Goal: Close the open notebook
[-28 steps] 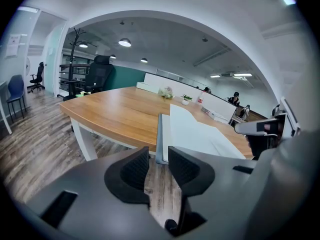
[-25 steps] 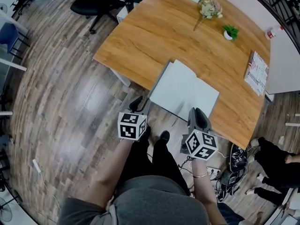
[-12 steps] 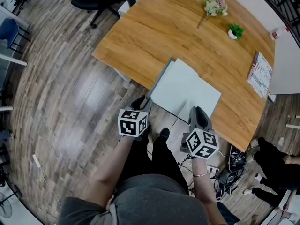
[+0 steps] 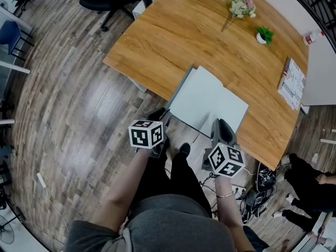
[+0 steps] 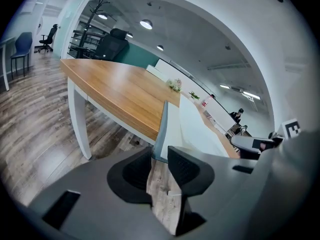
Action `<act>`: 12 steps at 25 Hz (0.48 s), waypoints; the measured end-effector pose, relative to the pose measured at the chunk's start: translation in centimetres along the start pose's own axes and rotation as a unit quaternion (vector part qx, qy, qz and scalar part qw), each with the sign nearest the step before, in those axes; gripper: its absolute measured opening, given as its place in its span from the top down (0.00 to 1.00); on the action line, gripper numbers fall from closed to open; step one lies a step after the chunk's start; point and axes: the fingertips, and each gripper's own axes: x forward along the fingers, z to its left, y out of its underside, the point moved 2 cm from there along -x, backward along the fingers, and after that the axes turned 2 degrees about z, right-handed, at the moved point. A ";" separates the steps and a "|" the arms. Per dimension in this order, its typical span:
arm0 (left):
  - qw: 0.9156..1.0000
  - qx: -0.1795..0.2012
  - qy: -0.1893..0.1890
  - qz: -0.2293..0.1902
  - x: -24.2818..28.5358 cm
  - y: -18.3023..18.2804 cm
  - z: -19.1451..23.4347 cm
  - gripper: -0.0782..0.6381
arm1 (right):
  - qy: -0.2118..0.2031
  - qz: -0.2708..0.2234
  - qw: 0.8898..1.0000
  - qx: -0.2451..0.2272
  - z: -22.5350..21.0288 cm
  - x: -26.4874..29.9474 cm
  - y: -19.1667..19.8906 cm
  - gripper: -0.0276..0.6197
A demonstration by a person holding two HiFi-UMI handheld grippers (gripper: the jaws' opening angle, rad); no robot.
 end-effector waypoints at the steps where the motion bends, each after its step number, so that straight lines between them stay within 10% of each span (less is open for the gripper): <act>1: 1.000 -0.003 0.002 0.002 0.0 0.0 0.0 0.74 | 0.000 0.000 1.000 0.000 0.1 0.0 0.0 0.86; 12: 1.000 -0.008 0.008 0.011 -0.2 -0.1 0.0 0.76 | 0.002 -0.002 1.000 0.003 0.6 -0.3 0.2 0.86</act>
